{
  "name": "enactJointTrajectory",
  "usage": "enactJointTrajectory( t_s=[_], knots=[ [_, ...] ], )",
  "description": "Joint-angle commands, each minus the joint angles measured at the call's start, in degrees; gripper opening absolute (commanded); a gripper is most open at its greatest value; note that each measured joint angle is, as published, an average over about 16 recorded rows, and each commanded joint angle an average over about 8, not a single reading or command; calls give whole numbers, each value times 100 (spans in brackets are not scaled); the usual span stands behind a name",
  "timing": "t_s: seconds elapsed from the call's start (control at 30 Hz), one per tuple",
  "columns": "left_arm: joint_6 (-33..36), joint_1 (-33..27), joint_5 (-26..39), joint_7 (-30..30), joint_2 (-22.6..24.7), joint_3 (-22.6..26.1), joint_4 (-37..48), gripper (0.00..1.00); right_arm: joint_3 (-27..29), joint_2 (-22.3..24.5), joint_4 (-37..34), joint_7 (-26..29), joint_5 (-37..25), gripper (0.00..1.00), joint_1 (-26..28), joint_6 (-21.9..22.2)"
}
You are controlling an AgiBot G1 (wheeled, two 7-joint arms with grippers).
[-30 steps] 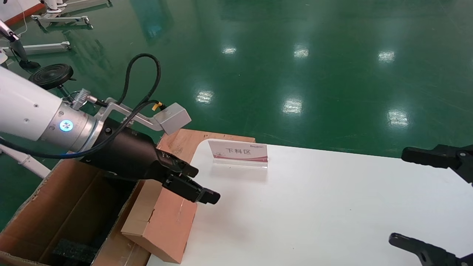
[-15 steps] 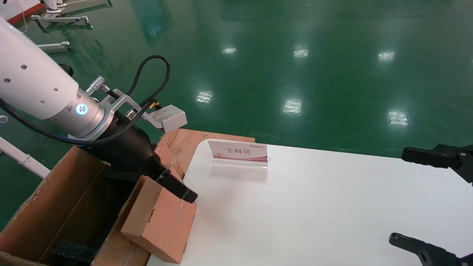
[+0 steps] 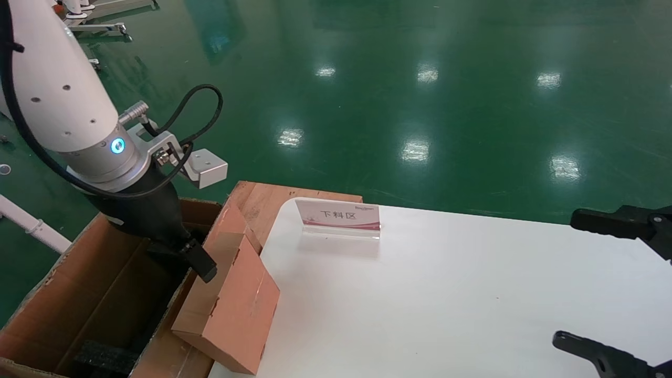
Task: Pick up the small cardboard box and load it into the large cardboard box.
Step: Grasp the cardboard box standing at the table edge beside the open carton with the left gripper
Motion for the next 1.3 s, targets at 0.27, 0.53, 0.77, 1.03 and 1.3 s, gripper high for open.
enactJointTrajectory(
  t_s=[0.27,0.53,0.77,1.03,1.3],
  knots=[
    [-283,-165,-278,231,-265,285,-17,100,-4,2,0,-2,2,100,1,2],
    [-498,-50,-327,396,-511,334,-16,100,-7,3,0,-3,5,100,1,3],
    [-698,108,-294,503,-702,386,-13,100,-10,4,0,-5,7,100,2,4],
    [-929,281,-297,620,-888,413,-11,100,-13,5,0,-6,9,100,3,6],
    [-1058,424,-273,695,-954,454,-6,100,-16,7,0,-8,11,100,3,7]
  ],
)
